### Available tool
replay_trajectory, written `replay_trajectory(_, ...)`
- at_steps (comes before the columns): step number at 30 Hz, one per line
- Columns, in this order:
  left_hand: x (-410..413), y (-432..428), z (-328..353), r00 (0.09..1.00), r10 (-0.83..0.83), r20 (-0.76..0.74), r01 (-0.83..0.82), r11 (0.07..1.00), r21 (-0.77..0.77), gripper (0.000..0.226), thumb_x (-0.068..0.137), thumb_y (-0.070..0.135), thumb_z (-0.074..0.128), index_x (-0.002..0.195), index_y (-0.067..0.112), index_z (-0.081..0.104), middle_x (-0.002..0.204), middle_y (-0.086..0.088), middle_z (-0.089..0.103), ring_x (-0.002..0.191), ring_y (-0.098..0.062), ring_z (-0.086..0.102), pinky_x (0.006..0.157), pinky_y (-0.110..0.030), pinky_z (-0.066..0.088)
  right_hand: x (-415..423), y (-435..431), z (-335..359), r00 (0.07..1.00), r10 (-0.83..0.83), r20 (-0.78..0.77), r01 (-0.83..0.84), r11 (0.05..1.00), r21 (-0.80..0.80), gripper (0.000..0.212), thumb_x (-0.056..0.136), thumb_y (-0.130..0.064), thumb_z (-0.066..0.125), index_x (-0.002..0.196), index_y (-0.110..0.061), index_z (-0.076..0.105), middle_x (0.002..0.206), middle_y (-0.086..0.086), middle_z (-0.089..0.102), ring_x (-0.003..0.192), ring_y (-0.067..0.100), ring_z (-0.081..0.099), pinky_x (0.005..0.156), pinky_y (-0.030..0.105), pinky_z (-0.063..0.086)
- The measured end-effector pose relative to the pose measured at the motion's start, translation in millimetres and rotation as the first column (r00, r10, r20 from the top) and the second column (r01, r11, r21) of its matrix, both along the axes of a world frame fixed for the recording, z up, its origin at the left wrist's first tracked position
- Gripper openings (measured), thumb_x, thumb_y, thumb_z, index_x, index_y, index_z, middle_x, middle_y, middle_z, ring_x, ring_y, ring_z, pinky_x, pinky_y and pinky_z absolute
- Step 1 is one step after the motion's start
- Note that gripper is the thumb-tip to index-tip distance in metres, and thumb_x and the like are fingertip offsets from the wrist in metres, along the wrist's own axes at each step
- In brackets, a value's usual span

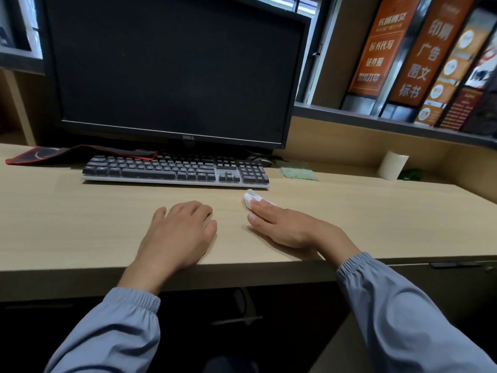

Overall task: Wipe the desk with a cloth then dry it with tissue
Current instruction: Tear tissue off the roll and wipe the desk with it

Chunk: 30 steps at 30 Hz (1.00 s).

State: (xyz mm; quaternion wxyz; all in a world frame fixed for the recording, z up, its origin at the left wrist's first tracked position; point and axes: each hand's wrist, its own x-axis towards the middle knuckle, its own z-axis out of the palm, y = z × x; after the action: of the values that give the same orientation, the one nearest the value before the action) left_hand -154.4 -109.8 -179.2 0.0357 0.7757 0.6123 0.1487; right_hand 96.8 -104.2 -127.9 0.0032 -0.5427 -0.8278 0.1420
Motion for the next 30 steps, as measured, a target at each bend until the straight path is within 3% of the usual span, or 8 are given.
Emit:
replay_trajectory(9,1,-2,1,1.0,0.013,0.0,-0.013,1.0,0.003,0.05,0.107,0.047,0.021,0.15,0.034,0.043,0.158,0.011,0.043,0.144,-0.015,0.039,0.121,-0.051,0.027,5,-29,-9,1.0,0.022,-0.01,-0.022,0.999,0.024,0.071,0.101,-0.074,0.022,0.163,-0.045,-0.001,0.163,-0.036,-0.016,0.153,-0.007,-0.007,0.127,0.035,0.012)
replay_trajectory(13,1,0,2,1.0,0.011,-0.002,-0.011,1.0,-0.003,0.05,0.107,0.048,0.021,0.15,0.035,0.044,0.159,0.011,0.043,0.145,-0.016,0.039,0.121,-0.051,0.026,7,-46,-13,1.0,-0.009,0.022,0.008,1.0,0.026,0.074,0.097,-0.079,0.019,0.161,-0.048,-0.002,0.167,-0.031,-0.01,0.154,-0.005,-0.007,0.127,0.043,0.015)
replay_trajectory(19,0,2,2,1.0,0.01,-0.002,-0.01,1.0,-0.005,0.049,0.107,0.05,0.022,0.148,0.036,0.044,0.158,0.011,0.044,0.145,-0.016,0.039,0.12,-0.05,0.027,8,-79,-14,1.0,-0.015,0.019,0.014,0.999,0.045,0.074,0.1,-0.075,0.021,0.164,-0.042,0.003,0.169,-0.027,-0.003,0.151,-0.01,-0.01,0.128,0.035,0.011)
replay_trajectory(25,0,0,1,1.0,0.015,-0.01,-0.015,1.0,0.008,0.046,0.107,0.049,0.022,0.145,0.036,0.046,0.156,0.01,0.046,0.142,-0.017,0.042,0.116,-0.05,0.029,11,-109,-18,0.999,0.027,0.047,-0.032,0.992,0.123,0.07,0.104,-0.068,0.026,0.164,-0.04,0.004,0.165,-0.031,-0.007,0.147,-0.016,-0.016,0.115,0.009,-0.007)
replay_trajectory(30,1,0,2,1.0,0.019,-0.013,-0.019,1.0,-0.004,0.049,0.107,0.05,0.022,0.148,0.035,0.045,0.158,0.01,0.044,0.144,-0.018,0.04,0.117,-0.051,0.029,12,-123,-30,0.997,0.013,0.071,-0.026,0.982,0.186,0.074,0.103,-0.071,0.023,0.164,-0.038,0.001,0.168,-0.026,-0.008,0.149,-0.01,-0.019,0.126,0.023,0.0)
